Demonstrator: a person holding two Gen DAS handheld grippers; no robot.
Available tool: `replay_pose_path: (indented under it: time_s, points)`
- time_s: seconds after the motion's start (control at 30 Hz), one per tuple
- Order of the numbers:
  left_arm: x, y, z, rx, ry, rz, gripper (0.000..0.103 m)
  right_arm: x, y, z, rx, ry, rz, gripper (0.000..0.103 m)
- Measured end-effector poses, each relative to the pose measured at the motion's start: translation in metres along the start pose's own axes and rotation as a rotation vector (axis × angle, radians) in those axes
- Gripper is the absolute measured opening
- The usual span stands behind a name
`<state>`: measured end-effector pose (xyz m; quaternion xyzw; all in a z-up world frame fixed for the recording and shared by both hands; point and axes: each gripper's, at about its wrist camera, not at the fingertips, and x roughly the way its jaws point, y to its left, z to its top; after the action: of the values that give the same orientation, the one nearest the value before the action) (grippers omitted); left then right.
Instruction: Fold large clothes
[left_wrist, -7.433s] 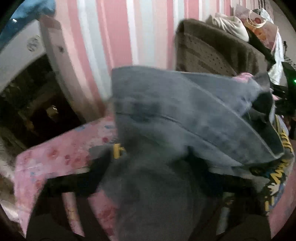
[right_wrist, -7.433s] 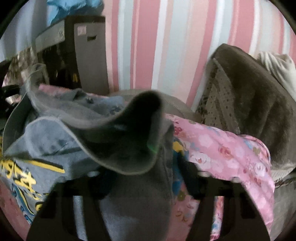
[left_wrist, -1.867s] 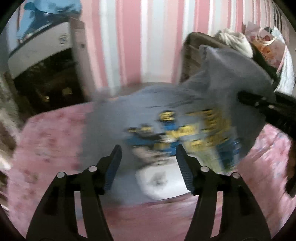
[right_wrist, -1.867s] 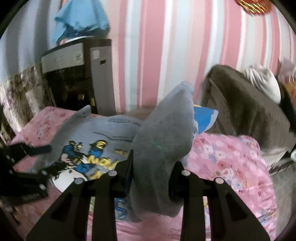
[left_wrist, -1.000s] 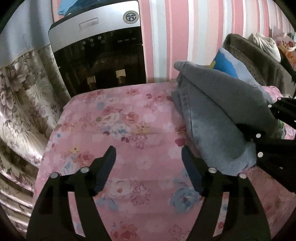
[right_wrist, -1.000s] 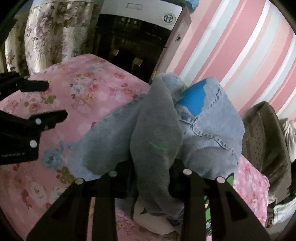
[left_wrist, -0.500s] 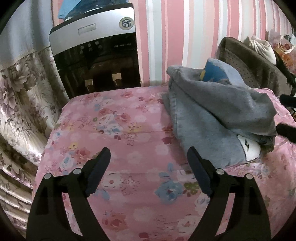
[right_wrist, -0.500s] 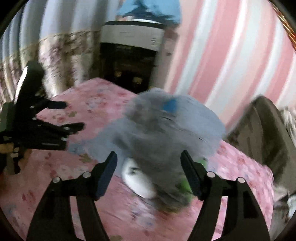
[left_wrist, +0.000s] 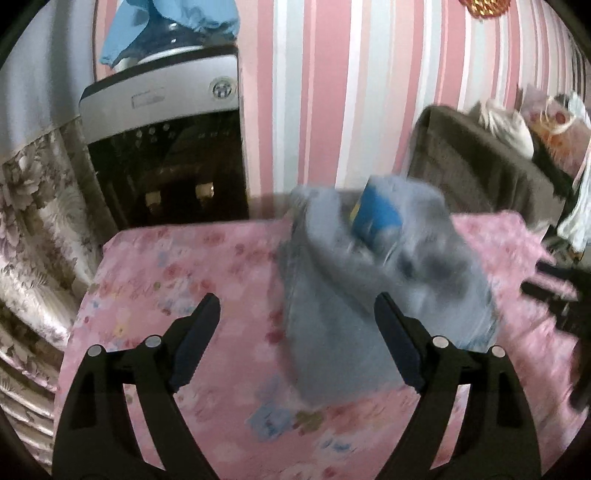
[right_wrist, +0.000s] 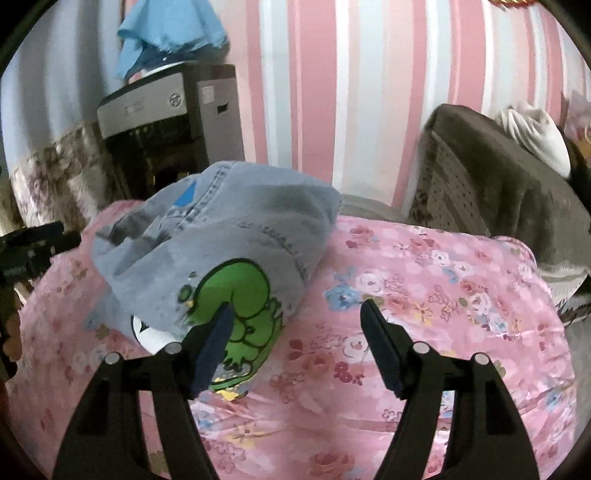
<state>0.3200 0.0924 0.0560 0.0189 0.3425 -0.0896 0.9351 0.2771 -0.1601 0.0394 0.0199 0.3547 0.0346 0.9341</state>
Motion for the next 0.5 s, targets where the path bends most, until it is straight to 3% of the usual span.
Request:
replay_pose_path:
  time_s: [0.2,0.27,0.33,0.5]
  points:
    - [0.039,-0.027,0.019,0.035,0.079,0.010,0.086,0.013,-0.002,-0.003,0.010,0.019,-0.003,0.071]
    - [0.058,-0.030,0.011,0.065,0.130,0.036,0.078,0.015,-0.002,-0.006,0.014,0.027,0.003,0.071]
    - [0.070,-0.028,-0.002,0.085,0.168,0.070,0.077,0.019,0.000,-0.008,0.016,0.036,0.019,0.071]
    - [0.077,-0.008,-0.035,0.059,0.201,0.043,0.077,0.028,0.008,-0.012,0.019,0.037,0.059,0.071]
